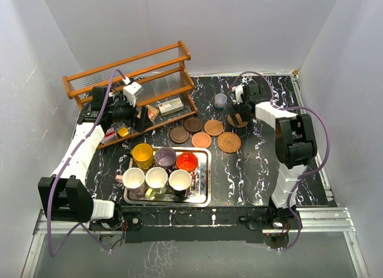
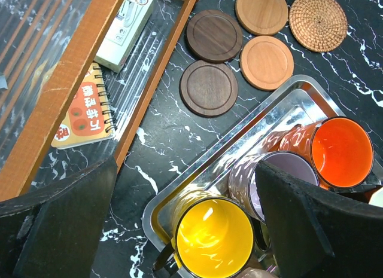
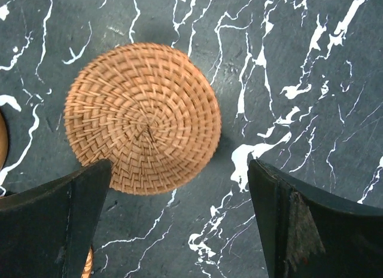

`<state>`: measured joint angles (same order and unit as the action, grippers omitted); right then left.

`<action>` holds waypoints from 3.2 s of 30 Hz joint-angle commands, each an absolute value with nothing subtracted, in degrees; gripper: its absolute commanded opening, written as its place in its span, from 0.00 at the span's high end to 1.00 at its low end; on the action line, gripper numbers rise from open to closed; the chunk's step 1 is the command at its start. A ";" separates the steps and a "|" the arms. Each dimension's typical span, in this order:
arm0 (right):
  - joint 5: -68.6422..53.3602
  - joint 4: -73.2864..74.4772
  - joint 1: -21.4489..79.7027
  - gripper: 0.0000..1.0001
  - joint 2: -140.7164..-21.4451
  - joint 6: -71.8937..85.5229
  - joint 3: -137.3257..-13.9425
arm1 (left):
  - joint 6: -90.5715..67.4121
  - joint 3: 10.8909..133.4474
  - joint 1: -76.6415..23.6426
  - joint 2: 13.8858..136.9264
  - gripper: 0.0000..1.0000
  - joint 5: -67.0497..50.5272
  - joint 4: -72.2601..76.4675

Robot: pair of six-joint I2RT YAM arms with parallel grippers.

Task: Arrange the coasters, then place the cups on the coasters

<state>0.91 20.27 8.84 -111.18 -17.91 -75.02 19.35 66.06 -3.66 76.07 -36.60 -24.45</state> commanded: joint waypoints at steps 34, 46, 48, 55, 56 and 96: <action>-11.31 30.17 6.10 0.05 -108.43 -18.58 -86.27 | 21.28 69.05 -4.81 79.12 0.01 -37.40 -24.96; -7.46 29.21 13.05 0.04 -97.57 -21.27 -67.92 | 21.47 70.50 -5.60 81.38 0.01 -36.65 -25.75; -6.49 28.48 13.68 0.04 -97.71 -20.93 -66.81 | 21.64 70.34 -5.71 81.34 0.01 -36.55 -25.80; 0.99 26.81 13.45 0.04 -100.24 -22.06 -65.36 | 22.17 70.09 -5.80 80.82 0.01 -36.14 -26.01; 1.32 26.89 13.14 0.04 -101.10 -22.14 -65.43 | 22.22 70.13 -5.80 80.78 0.01 -36.06 -26.00; 1.41 25.69 0.90 0.06 -102.70 -25.35 -66.89 | 19.68 70.13 -5.80 79.72 0.01 -25.87 -23.10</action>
